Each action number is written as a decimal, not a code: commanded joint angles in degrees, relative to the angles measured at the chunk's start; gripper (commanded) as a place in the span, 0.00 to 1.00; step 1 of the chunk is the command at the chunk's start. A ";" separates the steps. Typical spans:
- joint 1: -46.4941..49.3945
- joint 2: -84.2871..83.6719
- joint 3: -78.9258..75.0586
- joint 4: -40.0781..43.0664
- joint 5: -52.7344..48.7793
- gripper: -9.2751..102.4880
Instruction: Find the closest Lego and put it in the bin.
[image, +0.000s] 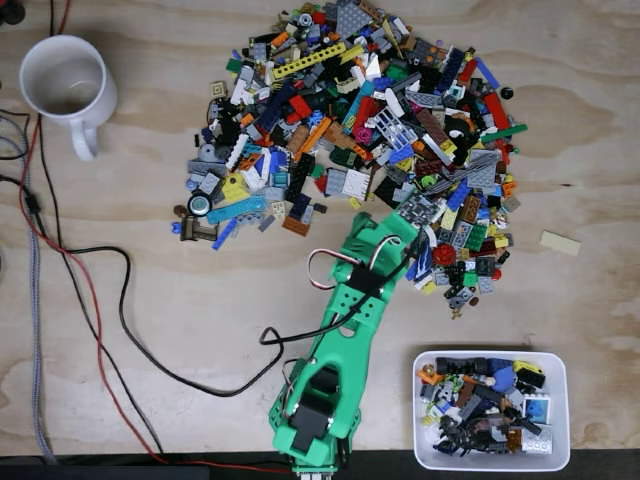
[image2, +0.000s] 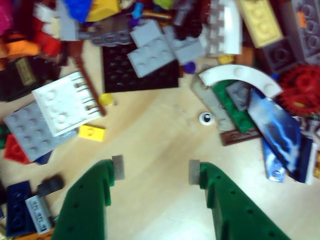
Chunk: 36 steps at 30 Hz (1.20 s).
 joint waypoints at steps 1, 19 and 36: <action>9.14 -1.76 -8.53 5.71 1.93 0.23; 14.24 -13.27 -10.99 11.07 8.79 0.21; 14.33 -24.35 -16.96 4.66 10.90 0.08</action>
